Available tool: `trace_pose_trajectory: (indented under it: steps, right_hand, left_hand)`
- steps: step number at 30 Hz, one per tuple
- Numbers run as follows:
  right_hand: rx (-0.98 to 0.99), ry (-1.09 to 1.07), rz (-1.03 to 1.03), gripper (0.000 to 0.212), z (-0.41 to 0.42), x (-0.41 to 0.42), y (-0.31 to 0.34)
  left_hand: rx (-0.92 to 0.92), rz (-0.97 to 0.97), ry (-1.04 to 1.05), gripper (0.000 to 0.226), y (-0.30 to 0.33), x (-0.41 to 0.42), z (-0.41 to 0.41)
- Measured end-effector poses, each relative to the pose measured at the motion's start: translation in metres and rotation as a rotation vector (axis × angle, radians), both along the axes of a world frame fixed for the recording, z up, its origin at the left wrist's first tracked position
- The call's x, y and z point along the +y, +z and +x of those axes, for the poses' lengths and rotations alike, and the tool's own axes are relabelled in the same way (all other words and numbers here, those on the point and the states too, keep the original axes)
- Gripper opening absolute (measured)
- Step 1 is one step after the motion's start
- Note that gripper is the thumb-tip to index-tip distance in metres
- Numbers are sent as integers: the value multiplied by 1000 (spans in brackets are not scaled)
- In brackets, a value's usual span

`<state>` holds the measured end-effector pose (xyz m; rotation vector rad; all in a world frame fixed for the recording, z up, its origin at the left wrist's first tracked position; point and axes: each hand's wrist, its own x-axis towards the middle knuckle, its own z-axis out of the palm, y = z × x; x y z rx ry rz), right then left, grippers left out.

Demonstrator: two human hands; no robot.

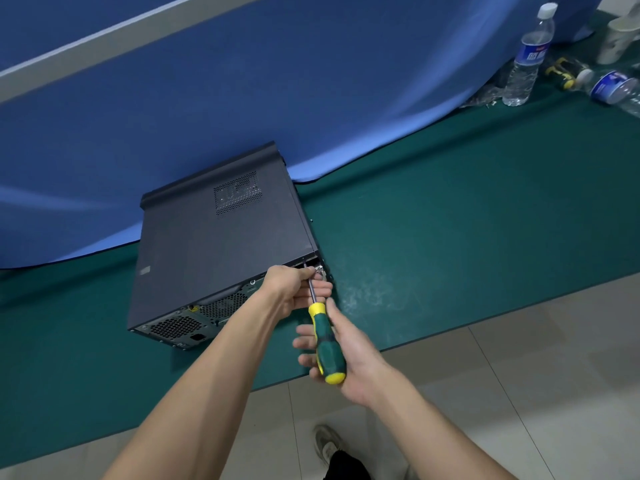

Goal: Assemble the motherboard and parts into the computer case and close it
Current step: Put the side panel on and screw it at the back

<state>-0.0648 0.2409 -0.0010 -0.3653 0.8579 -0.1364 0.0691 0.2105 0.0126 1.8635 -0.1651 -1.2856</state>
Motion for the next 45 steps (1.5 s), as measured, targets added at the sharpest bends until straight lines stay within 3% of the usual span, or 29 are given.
trace_pose_trajectory:
  steps: [4, 6, 9, 11, 14, 18, 20, 23, 25, 30, 32, 34, 36, 42, 43, 45]
  right_hand:
    - [226, -36, -277, 26, 5, 3, -3]
    - [174, -93, -173, 21, 4, -2, -4]
    - [-64, -137, 162, 27, -4, -11, -1]
    - [-160, -111, 195, 34, -9, -14, -2]
    - [-18, -14, -59, 37, -9, -12, -2]
    - [319, 32, -461, 20, 0, -5, -10]
    - [235, -29, -301, 20, 3, -7, -9]
    - [-70, -129, 176, 28, 2, -9, -2]
    - [-159, -126, 227, 32, 0, -8, 0]
    - [222, 21, -295, 28, 6, -9, -2]
    - [209, 2, -238, 34, 6, -13, -1]
    - [44, -40, 13, 41, 2, -17, 2]
    - [-17, -14, 43, 42, -5, -20, -1]
    - [425, 140, -616, 27, -2, -14, -12]
    - [405, 113, -577, 28, 0, -12, -12]
    - [163, 39, -174, 32, 2, -17, -2]
  left_hand:
    - [-123, 4, 35, 14, -3, 0, -1]
    - [-114, -4, 9, 14, -3, 1, -1]
    - [75, 26, -99, 25, 3, 1, 3]
    - [84, 49, -140, 24, 6, 0, 6]
    - [-54, 80, -131, 18, 8, -2, 6]
    - [-161, 70, -98, 17, 1, -2, 2]
    - [-162, 46, -86, 18, 0, 0, 1]
    - [-20, 21, -111, 26, 3, 4, 0]
    - [21, 27, -116, 28, 5, 6, -2]
    - [-21, 27, -48, 28, 6, 3, -10]
    - [-6, 3, -18, 28, 5, 5, -12]
    - [-12, -18, -7, 27, 5, 6, -13]
    - [-29, -23, 7, 27, 4, 5, -16]
    - [-57, -8, 35, 28, 2, 3, -21]
    - [-57, -11, 43, 27, 2, 3, -22]
    - [-44, -36, 76, 26, 3, 4, -22]
